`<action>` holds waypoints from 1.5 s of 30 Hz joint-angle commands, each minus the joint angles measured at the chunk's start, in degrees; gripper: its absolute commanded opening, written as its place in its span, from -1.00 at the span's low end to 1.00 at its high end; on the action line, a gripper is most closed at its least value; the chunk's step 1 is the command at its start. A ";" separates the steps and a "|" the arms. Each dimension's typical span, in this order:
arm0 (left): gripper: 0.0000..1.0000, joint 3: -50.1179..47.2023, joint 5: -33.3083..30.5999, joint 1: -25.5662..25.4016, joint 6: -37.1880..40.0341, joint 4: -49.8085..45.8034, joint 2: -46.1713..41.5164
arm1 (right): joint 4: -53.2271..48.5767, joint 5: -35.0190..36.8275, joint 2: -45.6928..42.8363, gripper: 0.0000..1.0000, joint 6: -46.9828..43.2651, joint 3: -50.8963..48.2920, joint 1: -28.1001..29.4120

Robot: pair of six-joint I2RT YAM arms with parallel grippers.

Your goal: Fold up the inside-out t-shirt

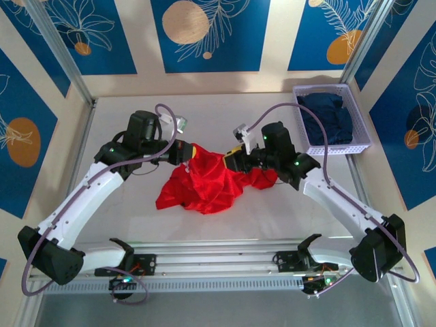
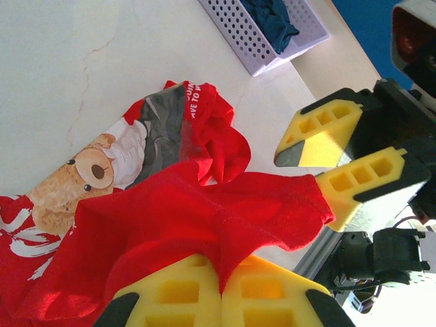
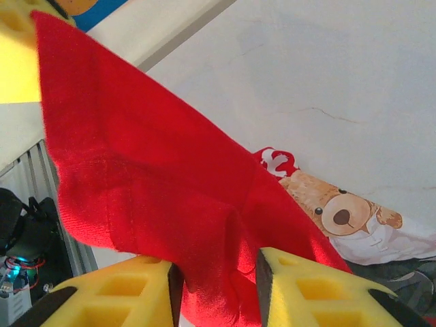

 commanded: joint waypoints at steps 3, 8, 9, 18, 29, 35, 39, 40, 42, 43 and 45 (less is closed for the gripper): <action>-1.00 0.60 0.97 0.78 -0.38 0.84 0.57 | -4.43 4.12 -3.43 -0.19 -5.14 4.38 3.66; -1.00 0.88 0.67 0.72 -0.46 0.50 0.73 | -6.84 8.84 -2.16 -0.11 -8.33 8.08 8.60; -1.00 0.92 0.69 0.69 -0.46 0.48 0.74 | -7.06 9.63 -1.65 -0.11 -8.59 8.85 9.26; -1.00 1.25 0.54 0.71 -0.40 -0.04 0.79 | -6.70 19.99 4.43 -0.04 -6.91 12.87 18.21; -1.00 1.19 1.08 0.71 -0.36 0.04 0.69 | 0.52 33.14 9.52 -0.10 -4.34 10.18 24.27; -1.00 0.92 1.22 0.70 -0.46 0.22 0.18 | 0.32 36.69 11.00 -0.11 -5.46 10.49 24.34; -1.00 0.92 1.57 0.71 -0.47 0.33 0.19 | 0.58 39.60 11.84 -0.16 -6.68 10.56 24.48; -1.00 0.84 1.70 0.69 -0.53 0.39 0.10 | 0.84 40.20 11.95 -0.19 -6.93 10.46 24.60; -1.00 0.83 1.74 0.71 -0.55 0.39 0.19 | 1.46 41.01 12.06 -0.28 -7.29 10.38 24.57; -1.00 0.77 1.73 0.71 -0.48 0.40 0.17 | 1.82 41.38 12.15 -0.33 -7.55 10.29 24.56; -1.00 0.82 1.83 0.67 -0.55 0.49 0.17 | 2.34 42.10 12.07 -0.54 -7.99 10.23 24.55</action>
